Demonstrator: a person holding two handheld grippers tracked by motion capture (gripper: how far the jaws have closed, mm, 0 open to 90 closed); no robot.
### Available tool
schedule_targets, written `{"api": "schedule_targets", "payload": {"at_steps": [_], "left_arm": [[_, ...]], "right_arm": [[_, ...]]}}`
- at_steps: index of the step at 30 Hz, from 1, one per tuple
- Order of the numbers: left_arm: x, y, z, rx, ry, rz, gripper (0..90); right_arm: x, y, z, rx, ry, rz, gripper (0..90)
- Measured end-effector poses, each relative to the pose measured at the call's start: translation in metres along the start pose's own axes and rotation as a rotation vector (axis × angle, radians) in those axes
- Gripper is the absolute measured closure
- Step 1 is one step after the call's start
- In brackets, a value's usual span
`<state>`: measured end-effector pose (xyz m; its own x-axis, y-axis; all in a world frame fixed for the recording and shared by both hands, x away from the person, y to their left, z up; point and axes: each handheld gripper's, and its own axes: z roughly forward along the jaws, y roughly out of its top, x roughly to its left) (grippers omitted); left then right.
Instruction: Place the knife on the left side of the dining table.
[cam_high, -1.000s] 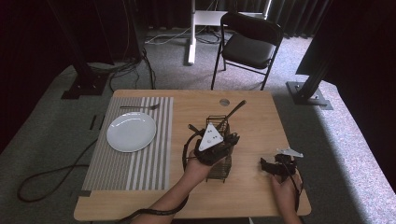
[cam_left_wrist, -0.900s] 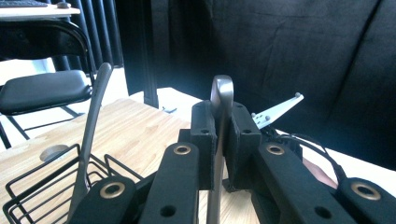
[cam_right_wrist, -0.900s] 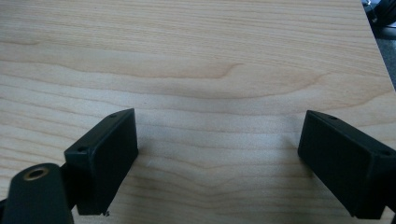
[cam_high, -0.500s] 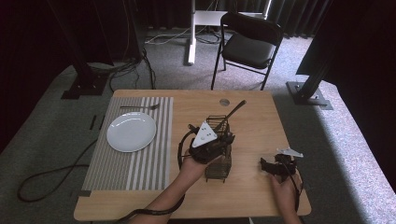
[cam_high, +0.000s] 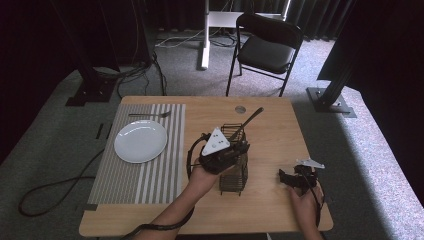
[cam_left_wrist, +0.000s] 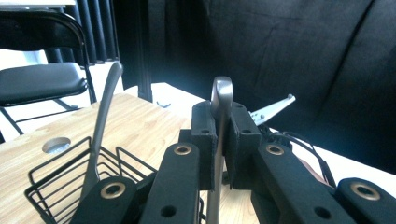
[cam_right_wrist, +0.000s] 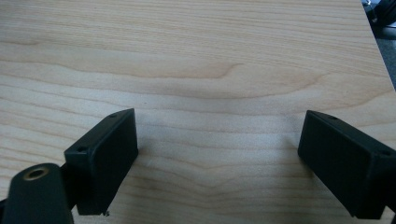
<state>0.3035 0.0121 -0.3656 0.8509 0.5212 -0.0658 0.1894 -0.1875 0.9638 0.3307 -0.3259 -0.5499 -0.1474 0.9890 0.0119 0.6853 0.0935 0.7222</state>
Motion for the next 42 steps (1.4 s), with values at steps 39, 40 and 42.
{"api": "schedule_targets", "payload": {"at_steps": [39, 40, 42], "left_arm": [[0.005, 0.07, -0.062, -0.092, 0.02, 0.018, 83.8], [0.005, 0.071, -0.065, -0.094, 0.025, 0.022, 83.8], [0.007, 0.073, -0.07, -0.102, 0.033, 0.015, 83.9]], "right_arm": [[0.0, 0.0, 0.0, 0.0, 0.0, 0.001, 11.5], [0.0, 0.0, 0.0, 0.0, 0.0, 0.001, 11.5], [0.0, 0.0, 0.0, 0.0, 0.0, 0.001, 11.5]]}}
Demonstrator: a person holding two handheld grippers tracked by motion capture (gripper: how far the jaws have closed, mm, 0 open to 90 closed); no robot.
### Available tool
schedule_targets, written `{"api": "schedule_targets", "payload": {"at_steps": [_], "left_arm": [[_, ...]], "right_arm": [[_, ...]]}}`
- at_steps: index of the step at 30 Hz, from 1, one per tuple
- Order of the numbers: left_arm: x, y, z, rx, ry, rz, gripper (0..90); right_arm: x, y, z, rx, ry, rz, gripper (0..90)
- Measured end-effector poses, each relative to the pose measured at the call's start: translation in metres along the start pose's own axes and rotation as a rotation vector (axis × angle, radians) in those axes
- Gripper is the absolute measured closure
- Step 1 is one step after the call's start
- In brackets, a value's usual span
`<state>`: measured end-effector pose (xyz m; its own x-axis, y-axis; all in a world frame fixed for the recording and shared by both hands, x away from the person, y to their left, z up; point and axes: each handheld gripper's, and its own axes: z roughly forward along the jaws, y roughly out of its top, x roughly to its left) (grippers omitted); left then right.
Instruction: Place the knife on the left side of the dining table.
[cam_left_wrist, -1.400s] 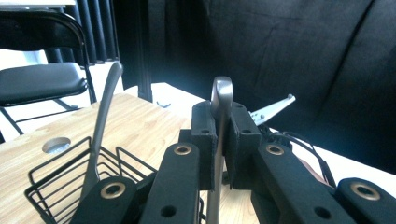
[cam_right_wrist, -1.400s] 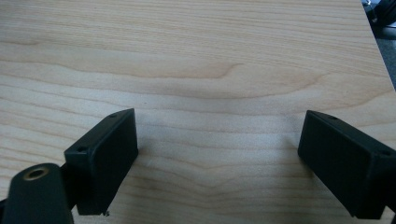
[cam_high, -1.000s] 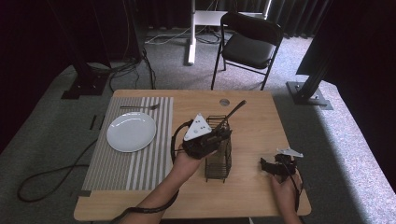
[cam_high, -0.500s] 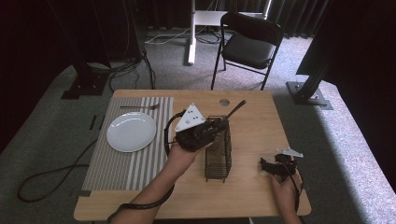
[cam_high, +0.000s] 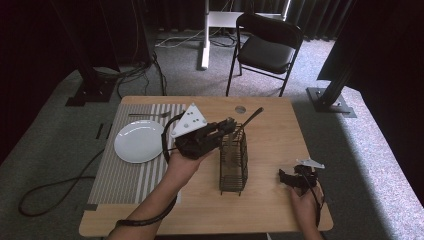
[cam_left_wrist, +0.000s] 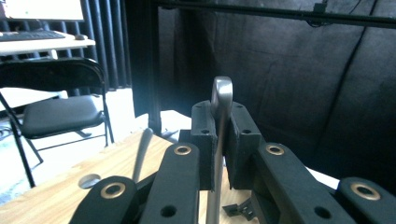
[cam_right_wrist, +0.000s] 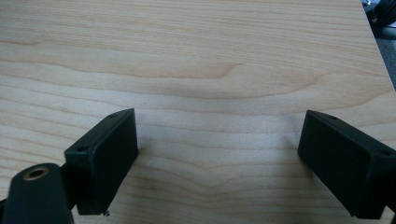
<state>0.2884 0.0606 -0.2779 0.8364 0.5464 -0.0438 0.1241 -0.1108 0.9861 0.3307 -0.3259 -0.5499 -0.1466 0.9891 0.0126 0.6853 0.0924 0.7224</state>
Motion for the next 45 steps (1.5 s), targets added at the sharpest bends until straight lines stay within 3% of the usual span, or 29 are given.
{"api": "schedule_targets", "payload": {"at_steps": [9, 19, 32, 40, 41, 45], "left_arm": [[0.009, 0.002, -0.02, -0.007, 0.07, 0.0, 83.8], [0.024, -0.012, -0.039, 0.001, 0.158, -0.016, 83.8], [0.047, -0.043, -0.069, 0.015, 0.268, -0.073, 83.8], [0.063, -0.078, -0.081, 0.033, 0.364, -0.141, 83.8], [0.063, -0.078, -0.081, 0.033, 0.364, -0.141, 83.8], [0.072, -0.094, -0.084, 0.03, 0.428, -0.152, 83.8]], "right_arm": [[0.0, 0.0, 0.0, 0.0, 0.0, 0.0, 11.5], [0.0, 0.0, 0.0, -0.001, 0.0, 0.001, 11.5], [0.0, 0.0, 0.0, 0.001, 0.0, 0.0, 11.5], [0.0, 0.0, 0.0, -0.001, 0.0, 0.0, 11.5], [0.0, 0.0, 0.0, -0.001, 0.0, 0.0, 11.5], [0.0, 0.0, 0.0, -0.002, 0.0, -0.001, 11.5]]}}
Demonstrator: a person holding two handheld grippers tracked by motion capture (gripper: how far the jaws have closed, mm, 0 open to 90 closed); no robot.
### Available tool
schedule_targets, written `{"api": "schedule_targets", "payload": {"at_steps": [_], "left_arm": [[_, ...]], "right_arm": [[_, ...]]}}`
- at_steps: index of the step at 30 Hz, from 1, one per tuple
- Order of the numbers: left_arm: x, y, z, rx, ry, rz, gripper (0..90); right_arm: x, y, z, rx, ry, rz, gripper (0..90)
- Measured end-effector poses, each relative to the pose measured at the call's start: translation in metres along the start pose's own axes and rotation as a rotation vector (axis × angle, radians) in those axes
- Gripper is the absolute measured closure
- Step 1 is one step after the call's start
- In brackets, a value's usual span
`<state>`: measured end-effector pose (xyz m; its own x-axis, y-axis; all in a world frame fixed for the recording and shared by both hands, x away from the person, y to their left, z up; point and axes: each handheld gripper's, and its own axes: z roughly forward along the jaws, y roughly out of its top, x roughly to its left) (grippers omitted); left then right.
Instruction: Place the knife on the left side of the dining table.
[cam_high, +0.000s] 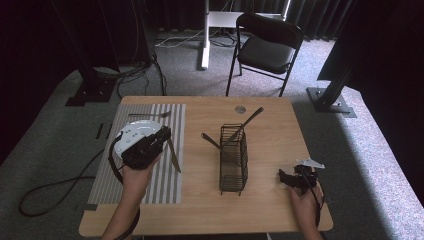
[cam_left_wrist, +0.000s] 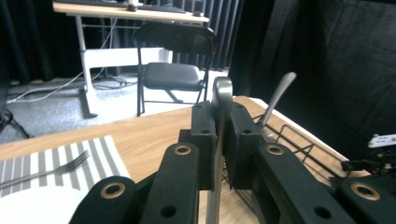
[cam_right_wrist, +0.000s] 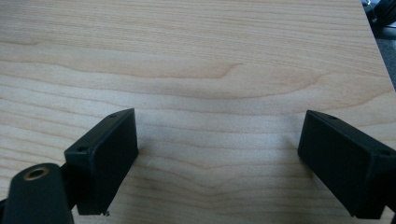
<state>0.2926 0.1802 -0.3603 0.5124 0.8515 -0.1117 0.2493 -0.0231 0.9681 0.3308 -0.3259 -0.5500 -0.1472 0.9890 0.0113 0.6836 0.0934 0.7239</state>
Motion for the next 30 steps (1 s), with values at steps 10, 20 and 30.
{"api": "schedule_targets", "payload": {"at_steps": [10, 20, 30], "left_arm": [[0.019, -0.026, 0.017, 0.016, 0.042, -0.056, 83.8], [0.028, -0.036, 0.035, 0.021, 0.086, -0.072, 83.8], [0.033, -0.042, 0.031, 0.021, 0.094, -0.1, 83.6]], "right_arm": [[0.0, 0.0, 0.0, 0.003, -0.001, 0.0, 11.5], [0.0, 0.0, 0.0, 0.003, 0.0, 0.003, 11.5], [0.0, 0.0, 0.0, 0.003, 0.0, 0.003, 11.5]]}}
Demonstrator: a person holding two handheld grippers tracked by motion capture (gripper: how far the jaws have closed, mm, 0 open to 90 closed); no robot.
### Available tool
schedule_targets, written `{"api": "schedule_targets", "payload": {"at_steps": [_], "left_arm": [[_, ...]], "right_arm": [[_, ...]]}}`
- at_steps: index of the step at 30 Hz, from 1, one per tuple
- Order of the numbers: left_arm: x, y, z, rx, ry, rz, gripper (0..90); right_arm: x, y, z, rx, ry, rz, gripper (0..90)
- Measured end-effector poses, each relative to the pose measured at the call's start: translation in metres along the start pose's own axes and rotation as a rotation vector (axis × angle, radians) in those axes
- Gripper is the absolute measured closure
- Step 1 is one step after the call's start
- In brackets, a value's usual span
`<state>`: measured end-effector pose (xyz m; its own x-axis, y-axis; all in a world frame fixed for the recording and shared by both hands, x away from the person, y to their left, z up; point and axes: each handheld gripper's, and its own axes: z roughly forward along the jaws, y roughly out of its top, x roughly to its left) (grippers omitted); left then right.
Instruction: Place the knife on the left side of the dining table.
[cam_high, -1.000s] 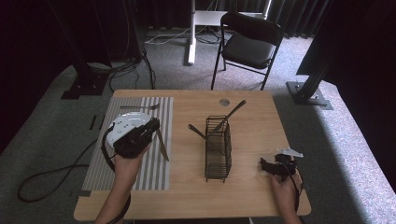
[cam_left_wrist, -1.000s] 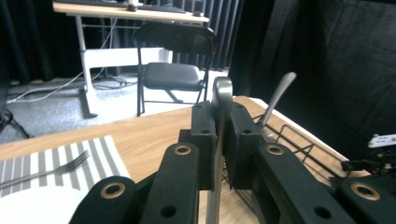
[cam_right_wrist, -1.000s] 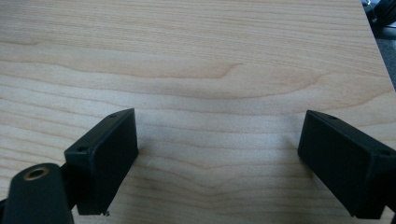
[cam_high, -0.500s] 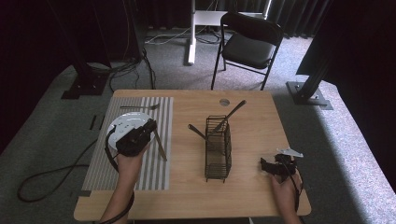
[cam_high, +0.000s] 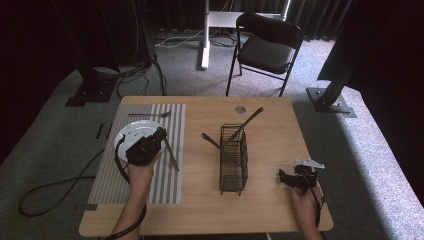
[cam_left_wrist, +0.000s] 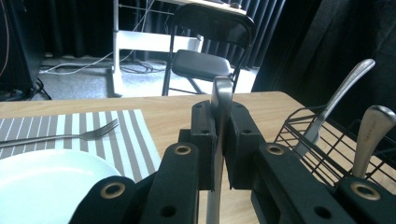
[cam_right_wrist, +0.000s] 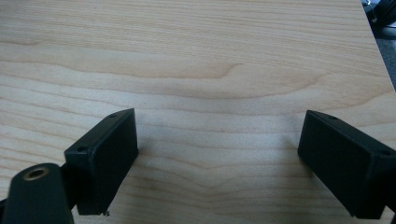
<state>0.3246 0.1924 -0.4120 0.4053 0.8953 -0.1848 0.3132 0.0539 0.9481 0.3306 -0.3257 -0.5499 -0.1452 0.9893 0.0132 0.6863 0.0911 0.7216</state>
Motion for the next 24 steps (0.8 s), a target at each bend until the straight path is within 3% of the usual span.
{"api": "schedule_targets", "payload": {"at_steps": [15, 19, 20, 24], "left_arm": [[0.032, -0.016, -0.033, 0.001, 0.029, -0.148, 82.3], [0.039, -0.021, -0.038, -0.006, 0.03, -0.141, 81.4], [0.04, -0.022, -0.039, -0.005, 0.047, -0.129, 80.5], [0.05, -0.027, -0.044, 0.003, 0.057, -0.158, 79.0]], "right_arm": [[0.0, 0.0, 0.0, 0.0, 0.0, 0.001, 11.5], [0.0, 0.0, 0.0, 0.0, 0.0, 0.001, 11.5], [0.0, 0.0, 0.0, 0.0, 0.0, 0.001, 11.5], [0.0, 0.0, 0.0, 0.0, 0.0, 0.0, 11.5]]}}
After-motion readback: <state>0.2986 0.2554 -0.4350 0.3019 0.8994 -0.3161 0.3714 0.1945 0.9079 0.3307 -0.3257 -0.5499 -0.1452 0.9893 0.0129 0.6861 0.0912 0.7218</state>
